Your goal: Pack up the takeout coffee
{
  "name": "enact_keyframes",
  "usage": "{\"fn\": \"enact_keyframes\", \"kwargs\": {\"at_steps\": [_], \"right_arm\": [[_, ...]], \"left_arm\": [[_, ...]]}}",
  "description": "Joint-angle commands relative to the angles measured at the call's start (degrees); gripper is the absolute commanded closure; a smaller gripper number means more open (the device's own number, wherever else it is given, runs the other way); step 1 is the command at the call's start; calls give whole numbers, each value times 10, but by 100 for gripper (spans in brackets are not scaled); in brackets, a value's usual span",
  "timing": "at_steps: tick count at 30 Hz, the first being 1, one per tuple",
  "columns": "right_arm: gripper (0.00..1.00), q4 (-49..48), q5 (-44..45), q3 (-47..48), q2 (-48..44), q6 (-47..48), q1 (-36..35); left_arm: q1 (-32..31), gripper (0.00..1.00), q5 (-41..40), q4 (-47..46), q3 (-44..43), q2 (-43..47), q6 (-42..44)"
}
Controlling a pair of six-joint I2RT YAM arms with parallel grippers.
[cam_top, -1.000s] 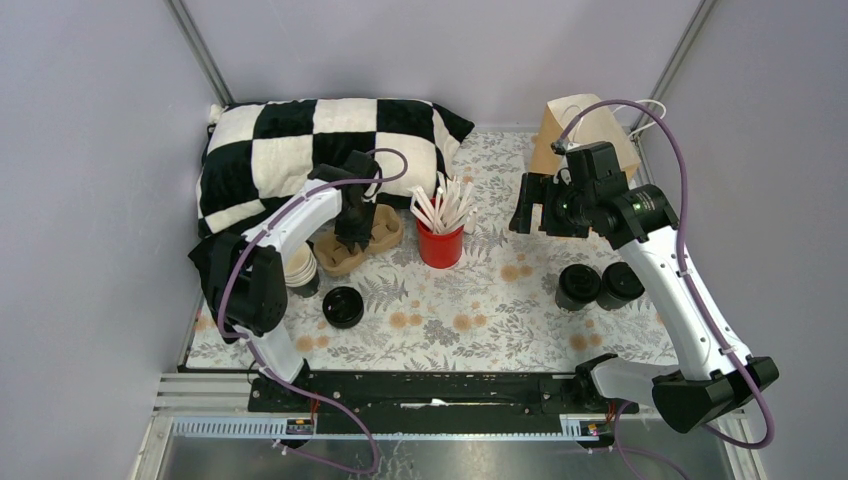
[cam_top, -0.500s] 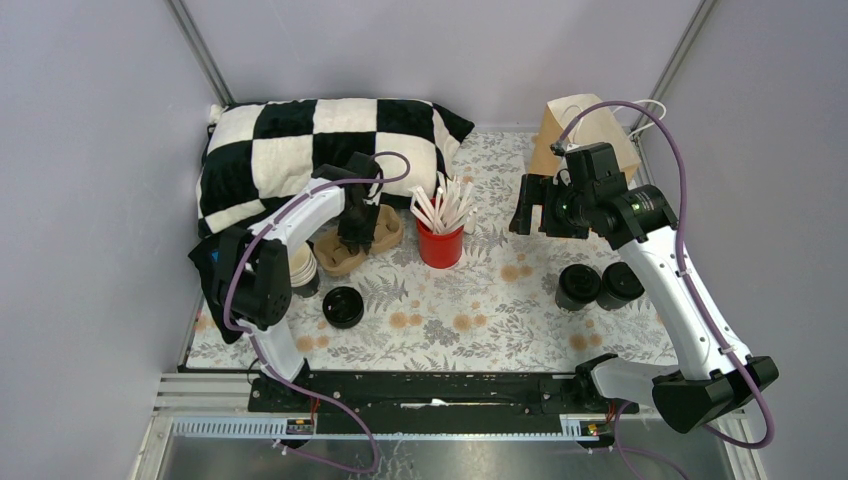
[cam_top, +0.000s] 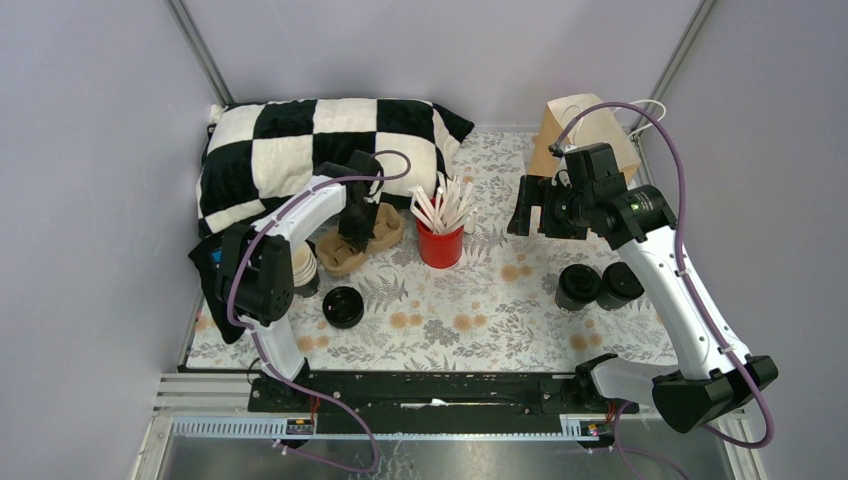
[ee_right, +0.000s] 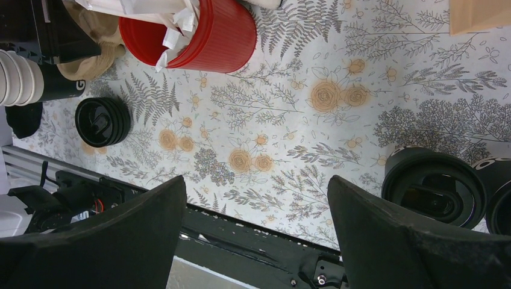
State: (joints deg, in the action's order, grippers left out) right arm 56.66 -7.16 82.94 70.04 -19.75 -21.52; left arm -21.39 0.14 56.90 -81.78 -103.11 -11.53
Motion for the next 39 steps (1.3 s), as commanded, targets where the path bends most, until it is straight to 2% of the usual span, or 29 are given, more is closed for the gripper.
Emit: {"fn": "enact_keyframes", "kwargs": {"at_steps": [1,8,23,28,35,39], "right_arm": [[8,-10,-12,1,1,0,2],[8,-16,-18,-4,4,-1,2],[8,-24,-35,-19,-1,-11,2],[8,-23,-36,-19,-2,-11,2],[8,-28,-45,-21,0,-12,2],[8,-28,-48,-19,3,-12,2]], "left_arm": [[3,94,4,-10,-37,1,4],[11,99,33,2,-45,10,1],[62,100,168,-25,-11,41,0],[62,100,117,-71,25,94,-17],[49,100,39,-180,118,206,-25],[27,100,14,-197,139,216,-22]]}}
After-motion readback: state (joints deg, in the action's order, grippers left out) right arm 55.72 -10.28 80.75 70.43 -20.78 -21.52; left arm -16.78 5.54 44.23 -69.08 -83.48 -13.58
